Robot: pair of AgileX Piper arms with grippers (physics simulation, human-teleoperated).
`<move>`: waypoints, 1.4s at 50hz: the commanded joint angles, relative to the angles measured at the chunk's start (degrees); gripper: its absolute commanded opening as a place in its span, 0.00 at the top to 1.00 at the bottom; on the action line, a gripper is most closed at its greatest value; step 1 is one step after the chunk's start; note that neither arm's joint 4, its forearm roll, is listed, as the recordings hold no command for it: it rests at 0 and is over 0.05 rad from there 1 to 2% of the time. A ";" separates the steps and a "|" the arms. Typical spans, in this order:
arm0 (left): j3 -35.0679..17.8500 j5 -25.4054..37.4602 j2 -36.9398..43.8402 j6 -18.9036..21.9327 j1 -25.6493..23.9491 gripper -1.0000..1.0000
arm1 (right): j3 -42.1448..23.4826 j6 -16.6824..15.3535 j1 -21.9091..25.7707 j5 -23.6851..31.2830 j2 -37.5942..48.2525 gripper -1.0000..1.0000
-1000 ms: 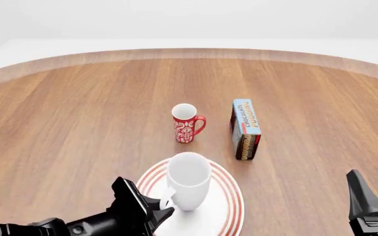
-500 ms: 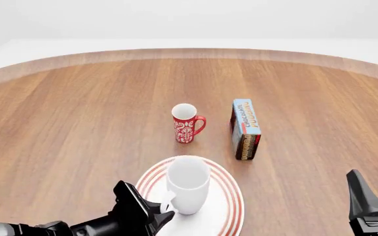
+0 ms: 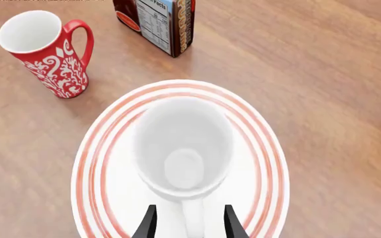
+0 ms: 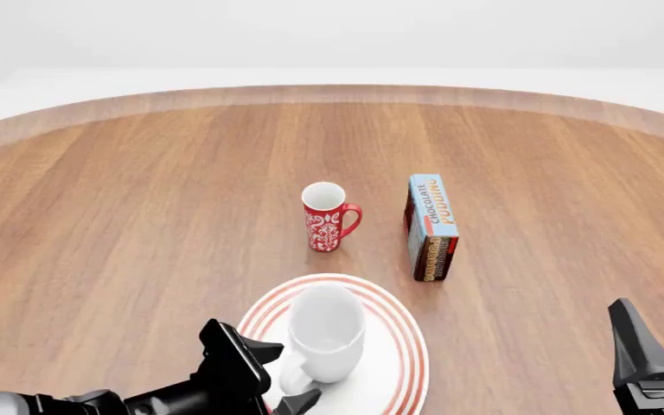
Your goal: Pick up the white mug and put it on the plate, and put the chocolate pudding to the right of the plate.
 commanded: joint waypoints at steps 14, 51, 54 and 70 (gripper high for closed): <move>-0.38 5.95 -7.31 1.82 0.79 0.00 | 0.00 0.01 -0.02 -0.01 0.00 0.00; -4.29 27.00 -31.30 9.93 4.99 0.00 | -0.02 -0.19 0.06 -0.15 0.00 0.00; -5.33 29.80 -33.98 11.39 6.12 0.00 | -0.01 -0.19 0.07 -0.15 0.00 0.00; -8.88 38.91 -47.99 17.24 15.79 0.00 | 0.00 -0.22 0.01 -0.19 0.00 0.00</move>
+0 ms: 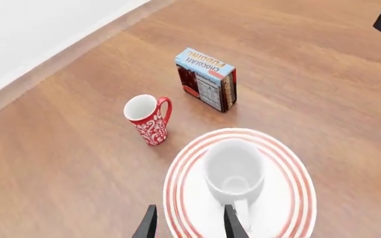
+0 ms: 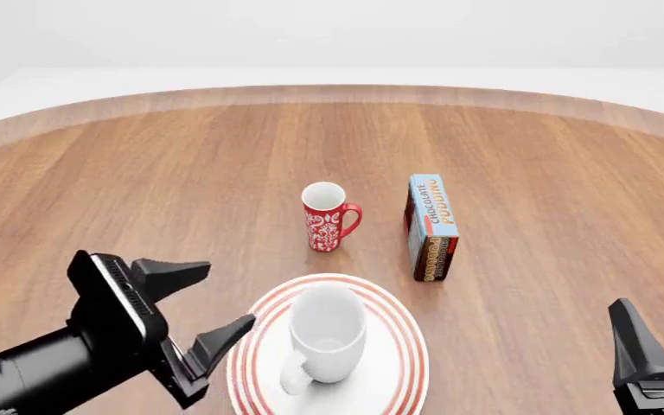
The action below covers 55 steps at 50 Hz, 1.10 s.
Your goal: Pick up the white mug and put it on the plate, and put the chocolate pudding to the right of the plate.
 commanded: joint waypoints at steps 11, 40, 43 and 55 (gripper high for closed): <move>-3.20 7.43 -17.47 3.68 15.95 0.00 | 0.00 -0.05 -0.03 -0.09 0.00 0.00; 3.40 1.58 -27.19 -1.75 33.18 0.00 | -0.08 -0.11 -0.04 -0.06 0.00 0.00; 5.62 1.12 -28.62 -3.22 35.09 0.00 | -0.07 -0.11 -0.07 -0.07 0.00 0.00; 13.52 -3.96 -31.52 -6.79 41.63 0.00 | -0.07 -0.21 -0.04 -0.13 0.00 0.00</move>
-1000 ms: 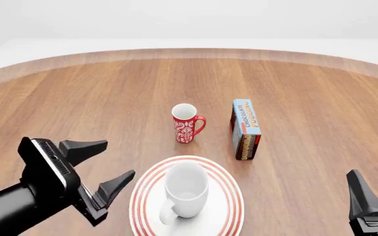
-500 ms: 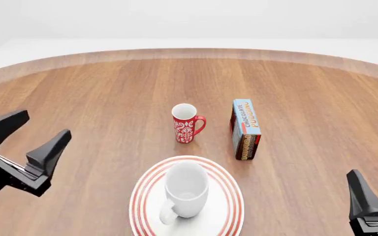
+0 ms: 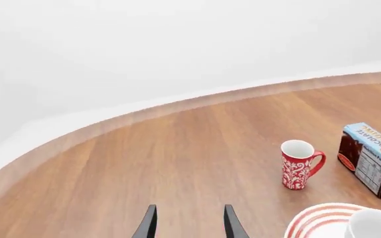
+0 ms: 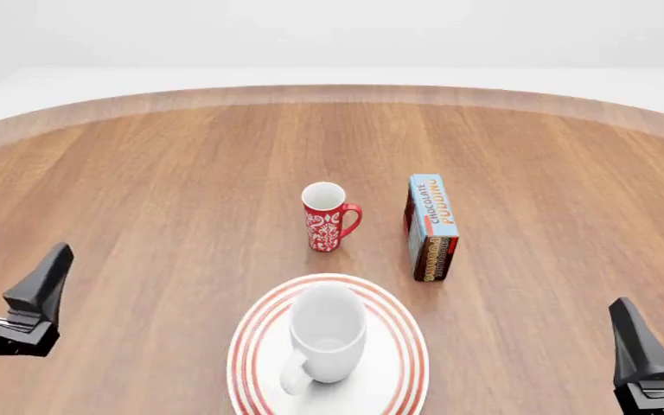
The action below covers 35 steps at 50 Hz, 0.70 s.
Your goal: Pick up the white mug and put it on the plate, and put the chocolate pudding to the right of the plate.
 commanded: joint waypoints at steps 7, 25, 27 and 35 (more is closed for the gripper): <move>9.48 -4.31 -5.51 -4.66 8.91 0.00 | 0.02 -0.09 -0.02 -0.05 0.00 0.00; 13.82 -11.73 -4.28 -4.17 14.03 0.00 | 0.05 0.00 -0.11 -0.01 0.00 0.00; 13.84 -11.74 -4.23 -4.37 13.97 0.00 | 0.05 -0.03 -0.12 -0.01 0.00 0.00; 13.84 -9.69 -7.50 -4.57 13.50 0.00 | 0.08 -0.17 -0.17 -0.06 0.00 0.00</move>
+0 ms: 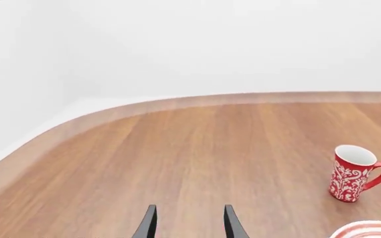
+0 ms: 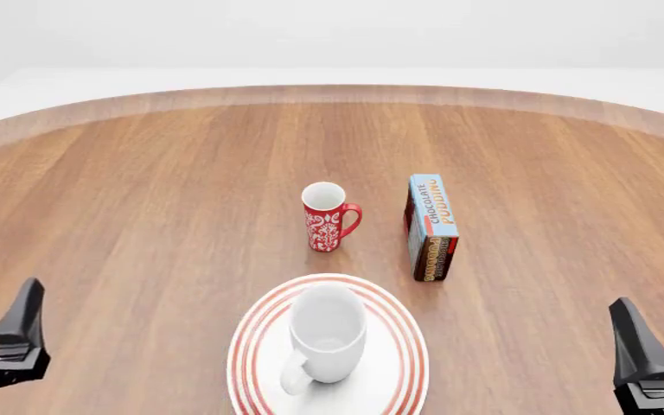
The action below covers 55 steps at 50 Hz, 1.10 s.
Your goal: Pick up the white mug and put it on the plate, and put the chocolate pudding to the right of the plate.
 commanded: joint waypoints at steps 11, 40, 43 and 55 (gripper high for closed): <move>0.97 3.14 -6.36 -0.40 0.33 0.00 | -0.06 -0.46 -0.34 -0.22 0.00 0.00; 0.97 2.99 -6.40 -0.66 -1.07 0.00 | -0.39 -2.01 -1.72 0.24 0.00 0.00; 0.97 2.99 -6.39 -0.71 -1.16 0.00 | -0.65 -2.35 -1.81 0.50 0.00 0.00; 0.96 3.99 -7.56 -1.06 -1.19 0.00 | -2.50 -4.12 -1.31 2.21 0.09 0.00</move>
